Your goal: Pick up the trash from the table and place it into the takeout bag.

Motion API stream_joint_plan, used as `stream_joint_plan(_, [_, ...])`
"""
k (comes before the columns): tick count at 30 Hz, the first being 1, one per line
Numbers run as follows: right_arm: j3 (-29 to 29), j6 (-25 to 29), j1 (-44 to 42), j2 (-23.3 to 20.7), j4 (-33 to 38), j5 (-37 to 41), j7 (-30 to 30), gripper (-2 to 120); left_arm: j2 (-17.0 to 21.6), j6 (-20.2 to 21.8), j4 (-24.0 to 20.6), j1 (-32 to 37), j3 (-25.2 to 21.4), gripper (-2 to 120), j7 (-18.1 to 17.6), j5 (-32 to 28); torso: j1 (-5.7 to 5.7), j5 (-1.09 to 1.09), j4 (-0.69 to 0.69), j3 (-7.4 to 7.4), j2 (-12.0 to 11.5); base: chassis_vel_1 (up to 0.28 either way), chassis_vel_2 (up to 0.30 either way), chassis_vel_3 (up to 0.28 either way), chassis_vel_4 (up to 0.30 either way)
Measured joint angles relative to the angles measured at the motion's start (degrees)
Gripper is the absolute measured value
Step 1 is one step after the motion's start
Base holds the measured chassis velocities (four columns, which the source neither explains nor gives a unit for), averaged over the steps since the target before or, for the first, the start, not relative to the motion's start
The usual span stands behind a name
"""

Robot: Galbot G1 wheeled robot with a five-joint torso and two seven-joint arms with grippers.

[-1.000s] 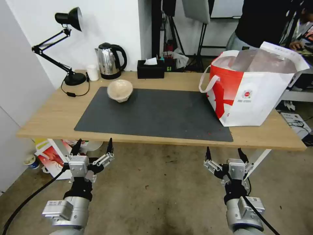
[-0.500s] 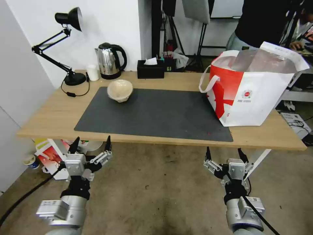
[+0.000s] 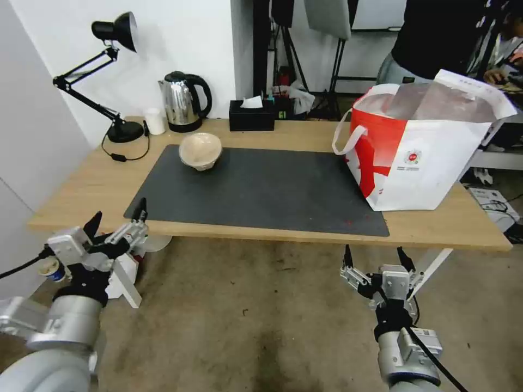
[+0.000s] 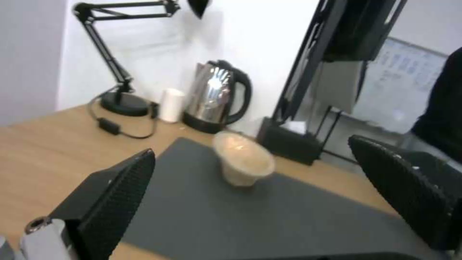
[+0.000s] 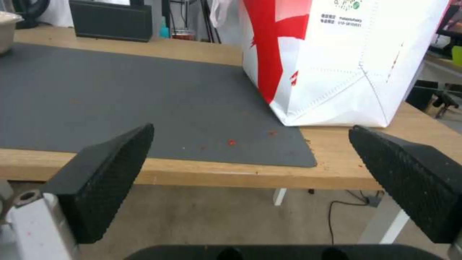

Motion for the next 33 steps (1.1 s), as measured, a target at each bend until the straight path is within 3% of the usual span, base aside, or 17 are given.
stream_joint_plan(6, [0.0, 0.01, 0.0, 0.0, 0.0, 0.01, 0.0, 100, 4.75, 0.65, 3.68, -6.64, 0.39, 100, -3.41, -9.97, 0.0, 0.0, 0.0, 0.0, -0.01, 0.0, 0.0, 0.0, 0.0])
stream_joint_plan(14, [0.0, 0.01, 0.0, 0.0, 0.01, 0.02, 0.0, 100, 14.98, 1.44, 12.66, -18.8, 3.18, 100, -6.02, -25.36, 0.0, 0.0, 0.0, 0.0, -0.01, 0.0, 0.0, 0.0, 0.0])
stream_joint_plan(15, [0.0, 0.01, 0.0, 0.0, 0.01, 0.02, 0.0, 100, 14.98, 1.44, 12.66, -18.8, 3.18, 100, -6.02, -25.36, 0.0, 0.0, 0.0, 0.0, -0.01, 0.0, 0.0, 0.0, 0.0])
stream_joint_plan(18, [0.0, 0.01, -0.01, 0.0, 0.01, 0.03, 0.0, 100, 17.75, 2.68, 16.94, -25.23, 5.16, 100, -8.08, -33.35, 0.01, -0.01, -0.02, 0.01, -0.02, 0.0, 0.0, 0.0, 0.0])
stream_joint_plan(19, [0.0, 0.01, -0.01, 0.0, 0.01, 0.03, 0.0, 100, 17.75, 2.68, 16.94, -25.23, 5.16, 100, -8.08, -33.35, 0.01, -0.01, -0.02, 0.01, -0.02, 0.0, 0.0, 0.0, 0.0])
stream_joint_plan(21, [0.0, 0.01, 0.0, 0.0, 0.01, 0.03, 0.0, 100, 18.84, 4.57, 19.49, -30.02, 6.64, 100, -9.47, -39.75, 0.01, 0.01, -0.02, 0.0, -0.01, 0.0, 0.0, 0.0, 0.0])
stream_joint_plan(25, [0.0, 0.01, 0.0, 0.0, 0.01, 0.03, 0.0, 100, 19.31, 5.71, 21.89, -33.24, 8.54, 100, -9.98, -42.48, 0.01, 0.0, -0.02, 0.0, -0.01, 0.0, 0.0, 0.0, 0.0])
stream_joint_plan(28, [0.0, 0.01, -0.01, 0.0, 0.01, 0.03, 0.0, 100, 19.21, 7.69, 26.37, -38.91, 12.66, 100, -10.77, -46.5, 0.0, -0.01, -0.01, 0.0, -0.01, 0.0, 0.0, 0.0, 0.0])
stream_joint_plan(33, [0.0, 0.0, 0.0, 0.0, 0.01, 0.03, 0.0, 100, 18.41, 9.86, 28.83, -42.99, 15.86, 100, -12.57, -48.44, 0.01, 0.01, -0.02, 0.0, -0.01, 0.0, 0.0, 0.0, 0.0])
